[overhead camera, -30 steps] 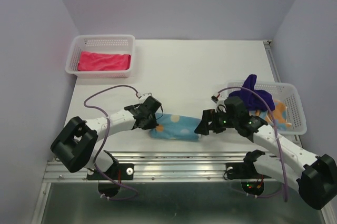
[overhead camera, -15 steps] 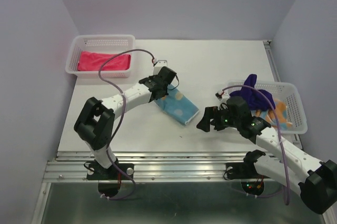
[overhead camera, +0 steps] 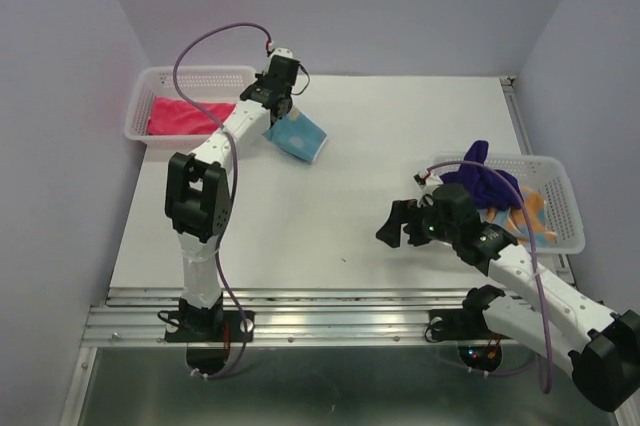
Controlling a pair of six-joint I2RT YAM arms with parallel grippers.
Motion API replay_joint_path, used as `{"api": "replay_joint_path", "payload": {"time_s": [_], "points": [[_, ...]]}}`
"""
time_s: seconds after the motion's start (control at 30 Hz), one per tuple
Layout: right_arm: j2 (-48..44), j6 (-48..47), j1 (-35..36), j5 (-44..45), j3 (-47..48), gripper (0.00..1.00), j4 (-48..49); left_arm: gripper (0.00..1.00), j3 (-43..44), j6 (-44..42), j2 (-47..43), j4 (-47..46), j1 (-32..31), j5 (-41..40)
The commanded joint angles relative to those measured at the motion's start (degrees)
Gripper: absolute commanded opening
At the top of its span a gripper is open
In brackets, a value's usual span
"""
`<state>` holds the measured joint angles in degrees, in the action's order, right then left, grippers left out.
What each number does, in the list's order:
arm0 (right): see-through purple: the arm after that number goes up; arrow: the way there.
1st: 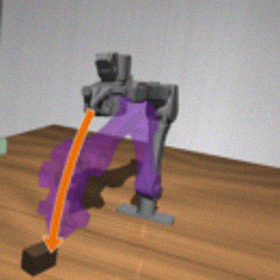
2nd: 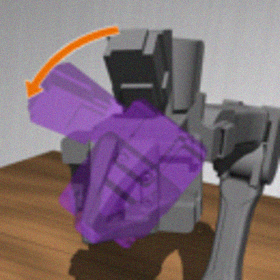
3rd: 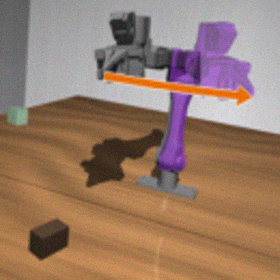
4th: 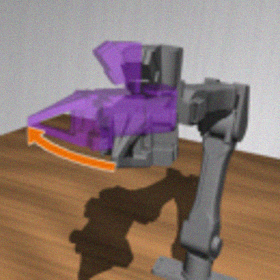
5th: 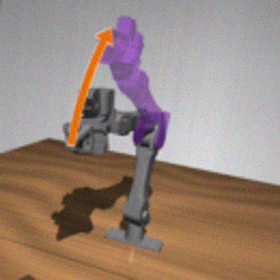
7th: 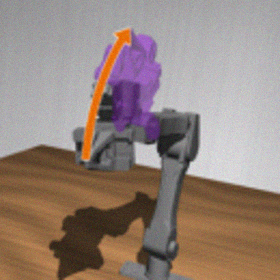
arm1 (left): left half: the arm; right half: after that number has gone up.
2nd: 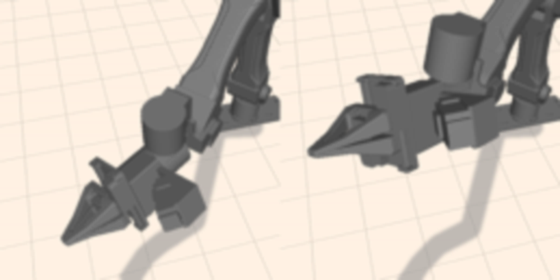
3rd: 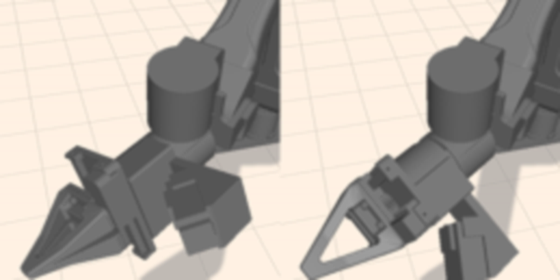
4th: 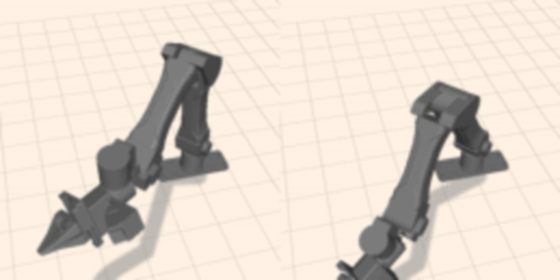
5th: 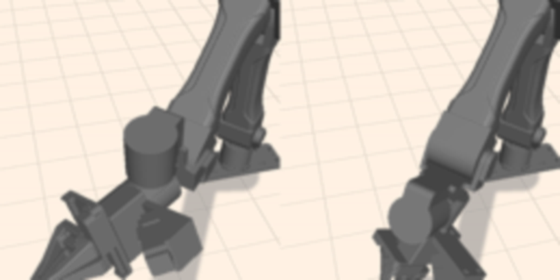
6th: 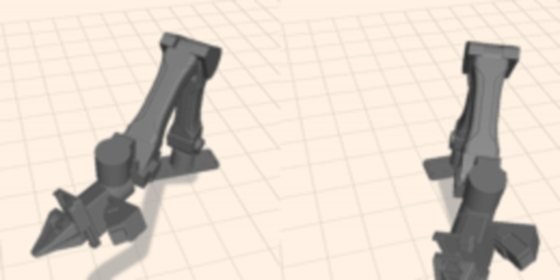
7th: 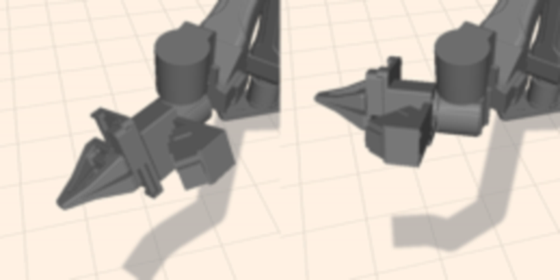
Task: Fold and stack the towels
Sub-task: Neatly place the folded towel into the bin
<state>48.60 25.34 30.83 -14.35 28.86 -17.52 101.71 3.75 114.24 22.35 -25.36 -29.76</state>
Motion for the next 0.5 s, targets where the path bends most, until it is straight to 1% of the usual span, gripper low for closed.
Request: {"api": "replay_joint_path", "payload": {"time_s": [0.0, 0.07, 0.1, 0.13, 0.23, 0.33, 0.47], "points": [[0.7, -0.4, 0.3, 2.2, 3.7, 1.0, 1.3, 0.0, 6.6, -10.0, 0.1, -0.5, 3.7, -1.1], [1.0, -0.2, 0.4, 2.7, 3.6, 1.0, 1.3, 0.0, 12.8, -11.3, 1.2, 1.1, 5.6, 0.1], [1.1, -0.2, 0.5, 2.8, 3.7, 1.0, 1.3, 0.0, 12.8, -11.6, 1.9, 1.1, 5.6, 0.1], [1.1, -0.3, 0.4, 2.8, 3.7, 1.0, 1.2, 0.0, 16.9, -11.7, 2.5, 2.9, 6.7, 0.6], [1.4, -0.3, 0.4, 3.4, 3.7, 1.0, 1.0, 0.0, 23.0, -13.3, 4.1, 5.2, 8.3, 2.3], [1.8, -0.2, 0.4, 3.9, 3.8, 1.0, 0.8, 0.0, 27.0, -14.7, 4.2, 7.0, 9.3, 2.4], [2.1, -0.1, 0.5, 4.2, 4.0, 1.0, 0.6, 0.0, 27.9, -15.3, 2.4, 7.9, 10.8, 3.0]]}}
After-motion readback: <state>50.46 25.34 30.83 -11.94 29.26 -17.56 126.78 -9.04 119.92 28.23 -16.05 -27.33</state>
